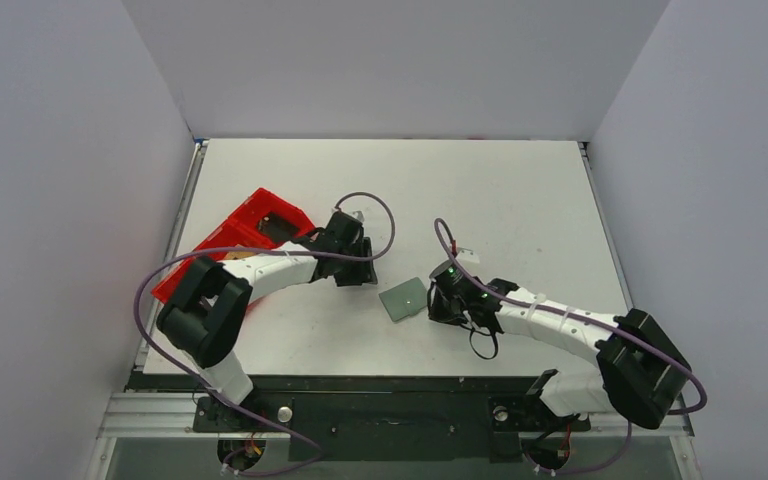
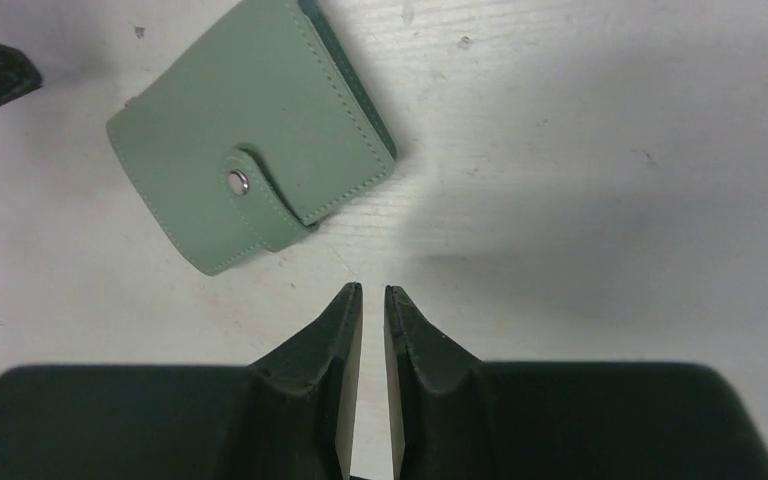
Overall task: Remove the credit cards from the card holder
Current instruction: Move the card holder to the center of the board, then open the card holder at the center of the board.
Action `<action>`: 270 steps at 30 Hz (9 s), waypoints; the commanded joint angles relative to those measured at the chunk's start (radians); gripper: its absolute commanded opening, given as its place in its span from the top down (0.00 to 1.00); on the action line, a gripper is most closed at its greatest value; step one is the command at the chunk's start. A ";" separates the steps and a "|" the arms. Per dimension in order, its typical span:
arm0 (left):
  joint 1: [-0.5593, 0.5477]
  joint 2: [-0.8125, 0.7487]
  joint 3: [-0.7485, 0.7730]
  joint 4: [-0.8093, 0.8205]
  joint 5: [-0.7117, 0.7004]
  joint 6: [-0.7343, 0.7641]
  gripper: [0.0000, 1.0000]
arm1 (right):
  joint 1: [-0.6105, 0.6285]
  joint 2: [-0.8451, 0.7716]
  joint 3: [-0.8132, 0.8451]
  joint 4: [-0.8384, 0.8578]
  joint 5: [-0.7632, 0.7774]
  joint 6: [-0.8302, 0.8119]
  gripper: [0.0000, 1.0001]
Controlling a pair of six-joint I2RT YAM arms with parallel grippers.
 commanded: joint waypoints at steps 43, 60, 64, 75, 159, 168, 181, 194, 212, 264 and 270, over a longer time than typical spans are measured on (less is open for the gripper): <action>-0.067 -0.193 -0.108 0.023 -0.120 -0.110 0.57 | -0.028 0.273 0.365 -0.073 0.105 -0.216 0.63; 0.141 -0.477 -0.275 -0.006 -0.086 -0.158 0.49 | 0.161 0.532 0.635 -0.243 0.379 -0.095 0.76; 0.142 -0.483 -0.288 0.001 -0.078 -0.161 0.49 | 0.169 0.555 0.655 -0.273 0.411 -0.089 0.76; 0.142 -0.461 -0.271 0.022 -0.074 -0.160 0.50 | 0.173 0.604 0.622 -0.232 0.366 -0.094 0.74; 0.025 -0.262 -0.180 0.071 -0.037 -0.153 0.43 | -0.036 0.100 0.344 0.088 -0.023 -0.025 1.00; 0.025 -0.251 -0.195 0.090 -0.016 -0.152 0.43 | -0.040 0.080 0.302 0.031 0.063 -0.034 1.00; 0.022 -0.218 -0.184 0.100 -0.010 -0.149 0.49 | -0.170 0.128 0.069 0.048 0.144 -0.066 1.00; -0.024 -0.077 -0.030 0.064 -0.038 -0.101 0.64 | -0.172 0.263 0.065 0.145 0.106 -0.087 1.00; -0.100 0.033 0.109 0.026 -0.023 -0.078 0.71 | -0.172 0.343 0.179 0.140 0.085 -0.140 1.00; -0.066 -0.085 0.079 -0.007 -0.015 -0.077 0.69 | -0.127 0.102 0.229 0.236 -0.281 -0.029 0.61; -0.053 -0.073 0.033 0.012 -0.004 -0.068 0.73 | -0.123 0.234 0.228 0.304 -0.307 -0.016 0.66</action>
